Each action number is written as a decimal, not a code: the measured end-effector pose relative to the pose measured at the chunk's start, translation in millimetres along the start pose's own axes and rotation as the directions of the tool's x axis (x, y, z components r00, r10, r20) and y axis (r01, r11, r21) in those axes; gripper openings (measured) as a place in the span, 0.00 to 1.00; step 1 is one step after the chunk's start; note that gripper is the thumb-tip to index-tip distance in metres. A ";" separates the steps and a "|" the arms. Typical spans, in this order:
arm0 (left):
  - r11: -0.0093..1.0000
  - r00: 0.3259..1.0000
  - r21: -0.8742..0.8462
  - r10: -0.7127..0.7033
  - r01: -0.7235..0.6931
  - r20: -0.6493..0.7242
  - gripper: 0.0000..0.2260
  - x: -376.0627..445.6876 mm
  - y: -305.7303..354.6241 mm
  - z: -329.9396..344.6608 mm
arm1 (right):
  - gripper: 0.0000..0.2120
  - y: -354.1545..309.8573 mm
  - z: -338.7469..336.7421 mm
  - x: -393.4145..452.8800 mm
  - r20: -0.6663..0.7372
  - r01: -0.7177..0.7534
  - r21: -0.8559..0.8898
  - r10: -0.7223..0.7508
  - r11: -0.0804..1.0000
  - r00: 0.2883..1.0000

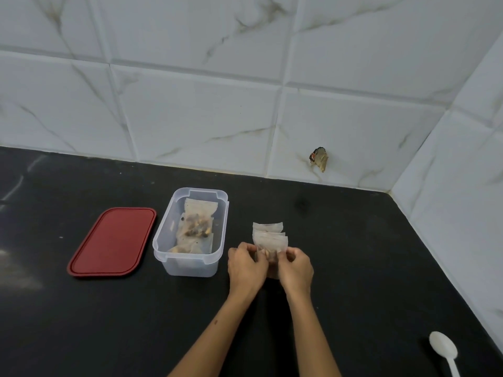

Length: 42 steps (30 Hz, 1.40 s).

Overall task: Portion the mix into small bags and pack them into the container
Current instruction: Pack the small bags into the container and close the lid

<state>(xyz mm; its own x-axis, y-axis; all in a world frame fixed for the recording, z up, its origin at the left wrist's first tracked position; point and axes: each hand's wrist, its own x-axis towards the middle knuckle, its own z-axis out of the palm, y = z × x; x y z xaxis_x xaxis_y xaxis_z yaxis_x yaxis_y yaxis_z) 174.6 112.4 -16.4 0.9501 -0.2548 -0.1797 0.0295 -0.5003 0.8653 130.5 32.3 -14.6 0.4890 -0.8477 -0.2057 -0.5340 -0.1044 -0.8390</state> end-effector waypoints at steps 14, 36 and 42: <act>0.944 0.984 -0.279 -0.180 0.176 0.012 0.04 -1.3 4.4 11.1 | 0.07 1.6 7.3 -13.2 -0.090 -0.073 0.150 0.087 0.986 0.992; 0.985 0.990 -0.107 0.138 -0.136 0.008 0.20 17.6 14.1 -178.2 | 0.16 -117.9 46.3 -88.3 0.319 0.398 -0.017 -0.372 0.917 0.872; 0.995 0.984 0.003 0.098 -0.100 0.146 0.21 28.2 -1.3 -185.8 | 0.16 -121.1 69.1 -96.1 0.333 0.360 -0.157 -0.294 0.920 0.896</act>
<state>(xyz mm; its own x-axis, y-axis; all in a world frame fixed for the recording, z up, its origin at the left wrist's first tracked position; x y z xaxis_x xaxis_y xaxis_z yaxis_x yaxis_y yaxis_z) 259.0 259.6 64.3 0.8927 -0.4213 -0.1603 -0.0666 -0.4749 0.8775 195.8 162.4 72.0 0.8247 -0.5557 -0.1055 -0.4234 -0.4828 -0.7666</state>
